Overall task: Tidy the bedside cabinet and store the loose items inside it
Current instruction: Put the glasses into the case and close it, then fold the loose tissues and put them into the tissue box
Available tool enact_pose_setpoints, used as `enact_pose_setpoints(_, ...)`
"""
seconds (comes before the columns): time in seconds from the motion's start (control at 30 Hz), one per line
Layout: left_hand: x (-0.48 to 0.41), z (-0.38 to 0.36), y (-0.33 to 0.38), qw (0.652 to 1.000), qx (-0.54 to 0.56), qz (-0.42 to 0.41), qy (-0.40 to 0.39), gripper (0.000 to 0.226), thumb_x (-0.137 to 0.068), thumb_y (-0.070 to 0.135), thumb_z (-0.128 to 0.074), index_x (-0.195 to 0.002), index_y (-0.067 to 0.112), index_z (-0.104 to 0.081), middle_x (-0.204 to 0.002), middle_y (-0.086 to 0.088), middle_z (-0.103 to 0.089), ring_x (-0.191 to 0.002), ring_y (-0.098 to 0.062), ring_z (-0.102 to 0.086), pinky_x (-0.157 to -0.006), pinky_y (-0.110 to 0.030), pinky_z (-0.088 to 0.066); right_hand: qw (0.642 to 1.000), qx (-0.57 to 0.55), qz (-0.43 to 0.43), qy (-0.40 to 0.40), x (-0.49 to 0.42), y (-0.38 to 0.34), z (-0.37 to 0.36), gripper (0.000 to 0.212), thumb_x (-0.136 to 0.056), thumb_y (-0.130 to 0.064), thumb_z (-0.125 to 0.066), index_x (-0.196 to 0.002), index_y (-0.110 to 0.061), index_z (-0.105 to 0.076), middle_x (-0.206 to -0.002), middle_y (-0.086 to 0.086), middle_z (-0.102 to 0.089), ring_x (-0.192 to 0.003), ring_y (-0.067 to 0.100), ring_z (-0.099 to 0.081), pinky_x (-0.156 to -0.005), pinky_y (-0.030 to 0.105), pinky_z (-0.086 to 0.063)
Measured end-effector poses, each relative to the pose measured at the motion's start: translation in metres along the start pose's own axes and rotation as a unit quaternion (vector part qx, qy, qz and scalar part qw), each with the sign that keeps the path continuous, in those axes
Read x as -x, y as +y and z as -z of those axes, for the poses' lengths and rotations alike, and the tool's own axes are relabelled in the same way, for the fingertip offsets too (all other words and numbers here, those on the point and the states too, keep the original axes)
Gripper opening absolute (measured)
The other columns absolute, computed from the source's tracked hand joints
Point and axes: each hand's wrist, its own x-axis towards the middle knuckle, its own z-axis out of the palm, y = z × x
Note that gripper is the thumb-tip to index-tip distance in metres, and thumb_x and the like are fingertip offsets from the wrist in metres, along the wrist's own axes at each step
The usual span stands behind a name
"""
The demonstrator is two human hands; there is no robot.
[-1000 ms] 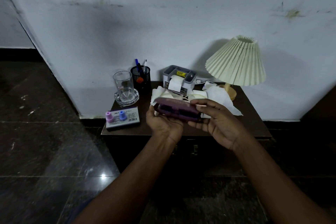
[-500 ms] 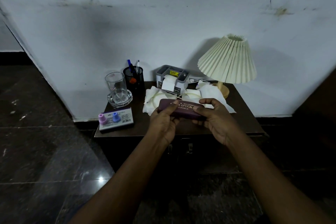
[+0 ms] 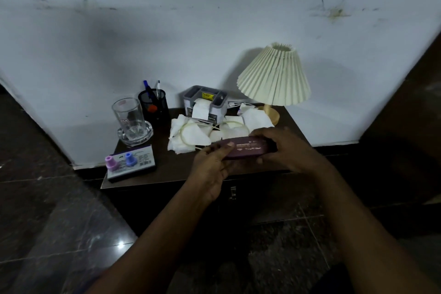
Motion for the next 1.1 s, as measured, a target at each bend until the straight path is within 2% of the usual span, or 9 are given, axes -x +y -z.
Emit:
enact_pose_setpoints(0.1,-0.005,0.009,0.014,0.996,-0.047,-0.058,0.052,0.021,-0.096,0.014,-0.07,-0.117,0.013,-0.068,-0.107,-0.005,-0.078,-0.102,-0.026,-0.075,-0.089,-0.042,-0.06,0.996,0.048,-0.074,-0.003,0.011,0.041,0.025,0.073,-0.075,-0.026,-0.087,-0.14,-0.033,-0.056,-0.129,-0.002,-0.054,-0.118,0.018,-0.051,-0.099,0.033,-0.044)
enact_pose_setpoints(0.43,-0.015,0.037,0.052,0.988,0.01,-0.091,0.124,0.025,-0.1,0.02,-0.062,-0.122,0.008,-0.064,-0.101,-0.007,-0.079,-0.085,-0.021,-0.075,-0.067,-0.032,-0.059,0.979,0.061,-0.182,-0.063,0.014,0.086,0.017,0.073,-0.082,-0.015,-0.083,-0.147,-0.023,-0.051,-0.141,0.008,-0.053,-0.124,0.023,-0.051,-0.1,0.031,-0.04)
enact_pose_setpoints(0.5,-0.017,0.04,0.057,0.987,0.015,-0.097,0.13,0.025,-0.1,0.02,-0.062,-0.122,0.008,-0.064,-0.099,-0.007,-0.079,-0.083,-0.02,-0.075,-0.069,-0.033,-0.059,0.976,0.059,-0.197,-0.074,0.012,0.088,0.015,0.077,-0.081,-0.019,-0.084,-0.148,-0.026,-0.049,-0.142,0.008,-0.053,-0.123,0.023,-0.051,-0.098,0.03,-0.041)
enact_pose_setpoints(0.57,-0.019,0.044,0.061,0.986,0.018,-0.099,0.133,0.025,-0.099,0.02,-0.063,-0.121,0.009,-0.065,-0.098,-0.007,-0.079,-0.083,-0.02,-0.076,-0.072,-0.034,-0.059,0.972,0.074,-0.209,-0.071,0.009,0.088,0.015,0.087,-0.076,-0.037,-0.085,-0.151,-0.034,-0.043,-0.145,0.008,-0.051,-0.128,0.028,-0.05,-0.105,0.038,-0.043)
enact_pose_setpoints(0.67,-0.021,0.049,0.064,0.986,0.024,-0.099,0.133,0.022,-0.1,0.02,-0.06,-0.119,0.01,-0.065,-0.1,-0.007,-0.078,-0.087,-0.021,-0.074,-0.069,-0.032,-0.058,0.975,0.149,-0.165,0.031,0.001,0.071,0.01,0.082,-0.071,-0.076,-0.062,-0.145,-0.047,-0.04,-0.139,0.001,-0.055,-0.129,0.033,-0.05,-0.106,0.052,-0.043)
enact_pose_setpoints(0.77,-0.021,0.05,0.068,0.985,0.033,-0.101,0.137,0.017,-0.101,0.019,-0.058,-0.115,0.012,-0.066,-0.099,-0.007,-0.077,-0.089,-0.022,-0.072,-0.069,-0.032,-0.056,0.979,0.133,-0.109,0.11,-0.017,0.021,-0.01,0.061,-0.084,-0.071,-0.051,-0.138,-0.042,-0.049,-0.136,-0.004,-0.059,-0.129,0.029,-0.049,-0.109,0.049,-0.033)
enact_pose_setpoints(0.87,-0.018,0.052,0.072,0.983,0.038,-0.103,0.148,0.016,-0.101,0.019,-0.058,-0.112,0.013,-0.067,-0.1,-0.006,-0.077,-0.088,-0.02,-0.072,-0.069,-0.032,-0.056,0.969,0.231,-0.073,0.039,-0.037,-0.015,-0.046,0.05,-0.092,-0.066,-0.049,-0.134,-0.037,-0.05,-0.126,-0.001,-0.066,-0.127,0.03,-0.05,-0.111,0.055,-0.023)
enact_pose_setpoints(1.0,-0.008,0.063,0.084,0.979,0.039,-0.119,0.161,0.021,-0.101,0.019,-0.059,-0.118,0.012,-0.068,-0.097,-0.006,-0.078,-0.086,-0.02,-0.073,-0.072,-0.032,-0.059,0.938,0.337,-0.083,0.002,-0.044,-0.018,-0.062,0.037,-0.094,-0.05,-0.048,-0.126,-0.03,-0.051,-0.117,0.004,-0.069,-0.118,0.032,-0.054,-0.101,0.051,-0.03)
enact_pose_setpoints(1.1,0.003,0.078,0.103,0.971,0.035,-0.15,0.185,0.023,-0.1,0.022,-0.06,-0.117,0.011,-0.07,-0.096,-0.005,-0.079,-0.086,-0.02,-0.074,-0.074,-0.034,-0.061,0.932,0.349,-0.071,0.072,-0.045,-0.035,-0.061,0.039,-0.093,-0.043,-0.054,-0.128,-0.027,-0.054,-0.111,0.004,-0.07,-0.111,0.032,-0.059,-0.095,0.048,-0.036)
